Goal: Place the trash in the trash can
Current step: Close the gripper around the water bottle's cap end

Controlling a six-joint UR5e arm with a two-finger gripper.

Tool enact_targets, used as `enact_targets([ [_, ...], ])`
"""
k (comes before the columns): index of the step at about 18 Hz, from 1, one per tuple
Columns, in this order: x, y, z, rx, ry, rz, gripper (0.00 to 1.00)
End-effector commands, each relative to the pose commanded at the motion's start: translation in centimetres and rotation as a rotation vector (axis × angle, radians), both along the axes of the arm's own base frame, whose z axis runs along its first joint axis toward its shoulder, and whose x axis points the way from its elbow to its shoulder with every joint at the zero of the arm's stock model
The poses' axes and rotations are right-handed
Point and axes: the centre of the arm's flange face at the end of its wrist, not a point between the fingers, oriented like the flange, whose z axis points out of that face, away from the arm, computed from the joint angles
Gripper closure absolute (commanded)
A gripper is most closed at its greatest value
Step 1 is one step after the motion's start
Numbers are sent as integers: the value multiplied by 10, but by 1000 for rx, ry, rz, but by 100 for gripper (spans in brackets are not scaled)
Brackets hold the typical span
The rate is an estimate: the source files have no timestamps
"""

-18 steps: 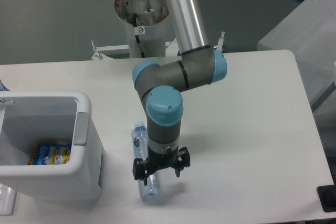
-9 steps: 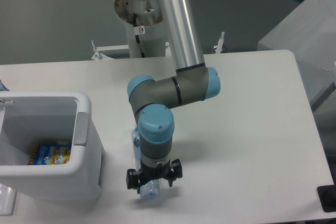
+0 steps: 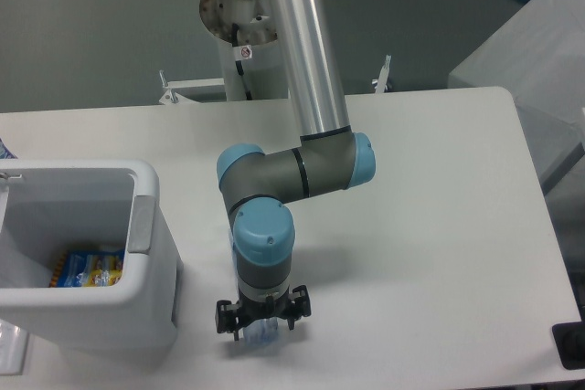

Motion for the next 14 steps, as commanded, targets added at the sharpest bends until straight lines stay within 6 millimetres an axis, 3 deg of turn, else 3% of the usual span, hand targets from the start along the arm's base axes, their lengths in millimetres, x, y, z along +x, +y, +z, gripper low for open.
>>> enact_targets([
  [3, 0, 0, 0, -8, 9, 1, 21],
  [11, -3, 0, -4, -16, 14, 4, 33],
  [14, -3, 1, -2, -14, 16, 4, 33],
])
